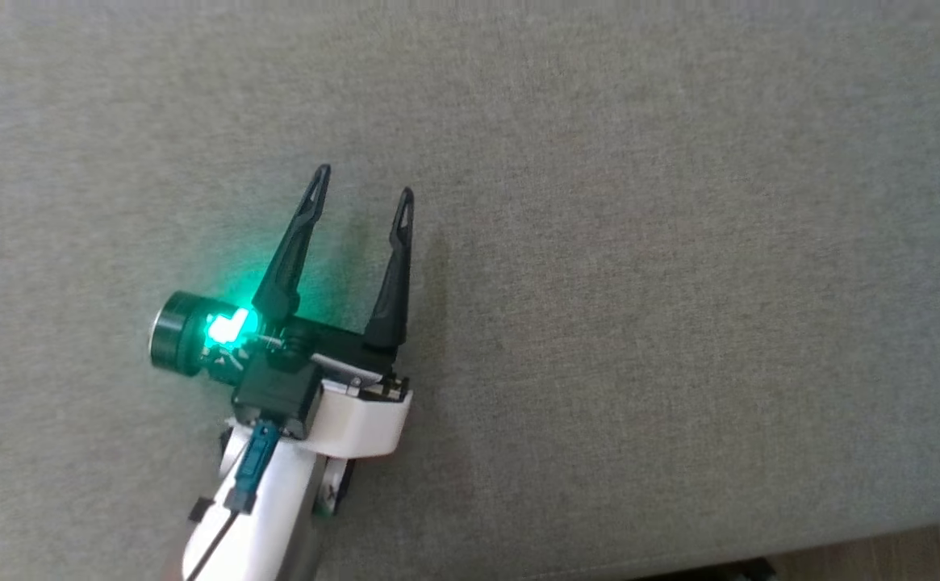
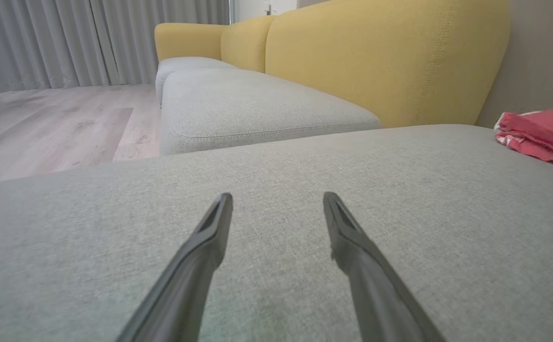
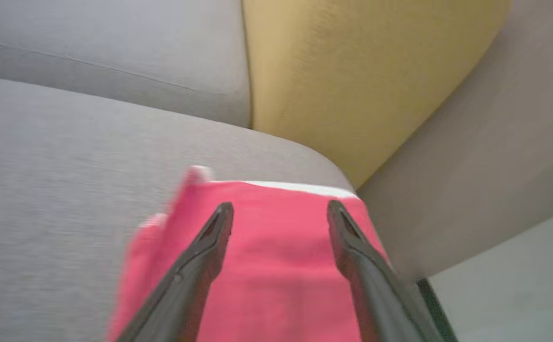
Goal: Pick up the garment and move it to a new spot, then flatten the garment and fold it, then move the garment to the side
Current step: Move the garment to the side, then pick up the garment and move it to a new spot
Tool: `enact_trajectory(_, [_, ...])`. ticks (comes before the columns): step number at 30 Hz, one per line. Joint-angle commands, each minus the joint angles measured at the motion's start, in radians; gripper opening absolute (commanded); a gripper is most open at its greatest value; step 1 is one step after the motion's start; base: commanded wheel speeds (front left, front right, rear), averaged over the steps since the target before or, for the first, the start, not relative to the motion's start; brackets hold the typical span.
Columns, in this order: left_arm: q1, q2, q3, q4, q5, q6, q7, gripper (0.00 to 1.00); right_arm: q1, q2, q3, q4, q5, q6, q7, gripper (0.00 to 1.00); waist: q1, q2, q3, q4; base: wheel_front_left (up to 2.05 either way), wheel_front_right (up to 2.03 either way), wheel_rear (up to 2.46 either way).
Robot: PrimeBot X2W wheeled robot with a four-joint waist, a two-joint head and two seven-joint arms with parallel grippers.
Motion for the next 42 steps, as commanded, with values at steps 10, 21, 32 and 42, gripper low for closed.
enact_trajectory(10, [0.174,-0.016,0.108,0.014,-0.105,0.011,0.006,1.0,0.199,0.297,0.311,0.022,0.048,-0.001,-0.207,1.0,-0.0002,0.0001,-0.335,0.089,0.0,0.0,0.0])
enact_trajectory(21, [0.293,-0.022,0.197,0.032,-0.112,0.013,0.006,1.0,0.339,0.504,0.32,0.062,-0.007,-0.001,-0.341,1.0,-0.0002,0.0001,-0.538,0.156,0.0,0.0,0.0])
enact_trajectory(32, [0.423,-0.023,0.225,-0.011,-0.051,-0.004,0.006,1.0,0.59,0.562,0.182,-0.163,-0.165,-0.001,-0.341,1.0,-0.0002,0.0001,-0.617,0.209,0.0,0.0,0.0])
enact_trajectory(42, [0.451,-0.023,0.234,0.013,-0.012,-0.022,0.006,1.0,0.672,0.563,0.2,-0.214,-0.105,-0.001,-0.341,1.0,-0.0002,0.0001,-0.652,0.206,0.0,0.0,0.0])
